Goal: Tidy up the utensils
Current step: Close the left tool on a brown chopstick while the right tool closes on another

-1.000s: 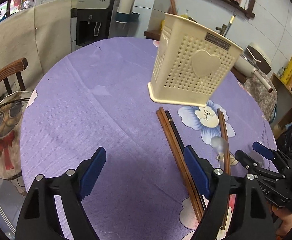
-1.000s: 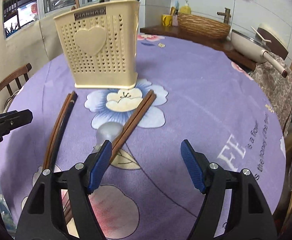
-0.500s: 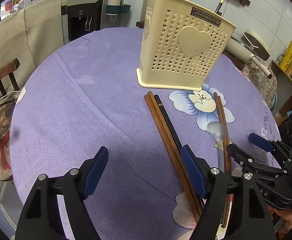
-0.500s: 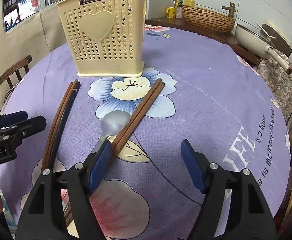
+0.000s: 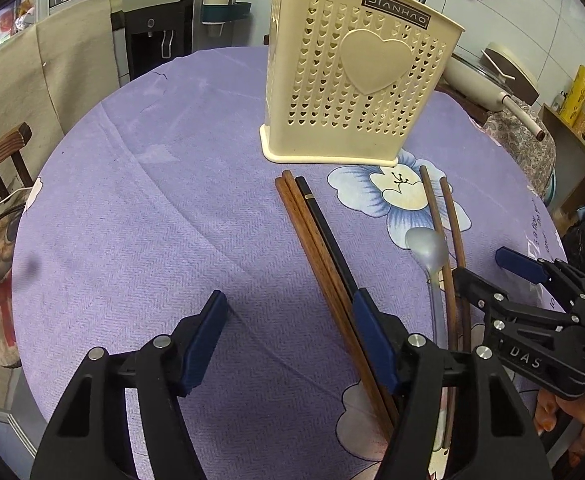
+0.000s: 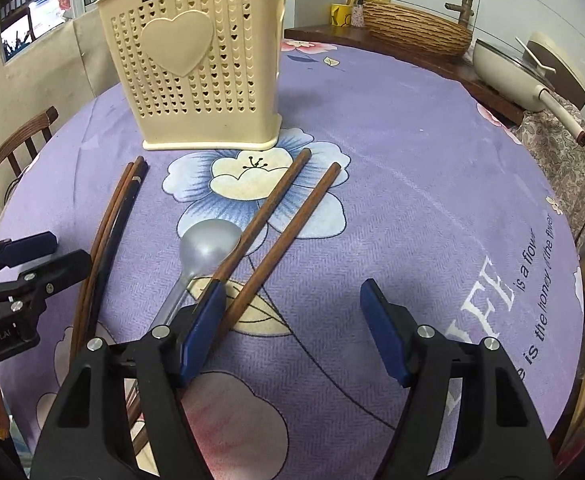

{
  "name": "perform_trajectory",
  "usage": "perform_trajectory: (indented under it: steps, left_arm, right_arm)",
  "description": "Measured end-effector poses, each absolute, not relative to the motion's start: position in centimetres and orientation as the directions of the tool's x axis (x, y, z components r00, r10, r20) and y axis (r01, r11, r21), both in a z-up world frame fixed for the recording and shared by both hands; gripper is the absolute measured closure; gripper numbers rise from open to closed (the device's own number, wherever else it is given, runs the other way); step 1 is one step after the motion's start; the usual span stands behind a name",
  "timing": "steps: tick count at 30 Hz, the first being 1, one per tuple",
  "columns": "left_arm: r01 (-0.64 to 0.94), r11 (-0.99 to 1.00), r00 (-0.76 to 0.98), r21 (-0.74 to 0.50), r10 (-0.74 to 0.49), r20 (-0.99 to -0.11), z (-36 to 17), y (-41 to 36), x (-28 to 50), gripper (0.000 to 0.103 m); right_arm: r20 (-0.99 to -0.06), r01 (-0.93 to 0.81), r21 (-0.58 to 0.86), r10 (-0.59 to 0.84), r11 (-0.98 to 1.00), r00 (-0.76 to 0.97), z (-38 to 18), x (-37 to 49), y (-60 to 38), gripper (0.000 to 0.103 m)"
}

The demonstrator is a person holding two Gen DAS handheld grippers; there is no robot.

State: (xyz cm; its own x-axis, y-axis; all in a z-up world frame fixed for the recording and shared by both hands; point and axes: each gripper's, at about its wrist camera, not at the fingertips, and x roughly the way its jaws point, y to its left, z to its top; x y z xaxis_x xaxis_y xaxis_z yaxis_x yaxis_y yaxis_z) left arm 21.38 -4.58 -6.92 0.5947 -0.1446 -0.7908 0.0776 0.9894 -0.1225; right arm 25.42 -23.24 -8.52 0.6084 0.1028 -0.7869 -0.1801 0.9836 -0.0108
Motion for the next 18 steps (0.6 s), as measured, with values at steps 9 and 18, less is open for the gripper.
perform_trajectory:
  steps: [9, 18]
  left_arm:
    - [0.077, 0.993, 0.599, -0.091, -0.12, -0.792, -7.04, -5.14, 21.86, 0.044]
    - [0.065, 0.997, 0.607, -0.044, -0.074, -0.792, -6.98, -5.44, 21.73, 0.047]
  right_arm:
    - [-0.783, -0.176, -0.005, 0.106, 0.984, 0.613, -8.59, 25.5, -23.66, 0.034]
    - [-0.779, -0.177, -0.008, 0.105, 0.984, 0.618, -8.69, 25.42, -23.56, 0.034]
